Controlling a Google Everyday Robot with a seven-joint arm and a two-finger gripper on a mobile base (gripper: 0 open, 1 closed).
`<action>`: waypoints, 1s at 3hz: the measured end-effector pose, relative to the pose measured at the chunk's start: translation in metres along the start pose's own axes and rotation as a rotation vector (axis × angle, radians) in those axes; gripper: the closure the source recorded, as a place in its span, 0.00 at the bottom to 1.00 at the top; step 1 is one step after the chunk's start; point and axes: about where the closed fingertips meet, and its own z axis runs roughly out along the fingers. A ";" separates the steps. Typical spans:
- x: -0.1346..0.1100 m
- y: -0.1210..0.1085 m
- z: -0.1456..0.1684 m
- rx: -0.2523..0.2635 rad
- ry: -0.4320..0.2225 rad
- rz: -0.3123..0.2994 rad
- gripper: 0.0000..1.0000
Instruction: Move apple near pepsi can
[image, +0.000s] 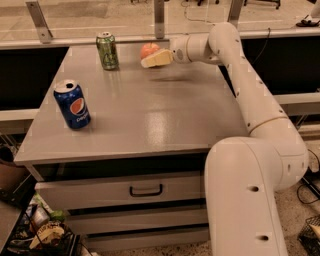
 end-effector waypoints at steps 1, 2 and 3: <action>-0.009 0.003 0.012 -0.017 -0.031 -0.019 0.00; -0.013 0.005 0.024 -0.026 -0.046 -0.028 0.18; -0.012 0.007 0.027 -0.030 -0.045 -0.027 0.41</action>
Offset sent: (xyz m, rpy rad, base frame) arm 0.0302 0.0245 0.0134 0.0358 -0.0629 0.0379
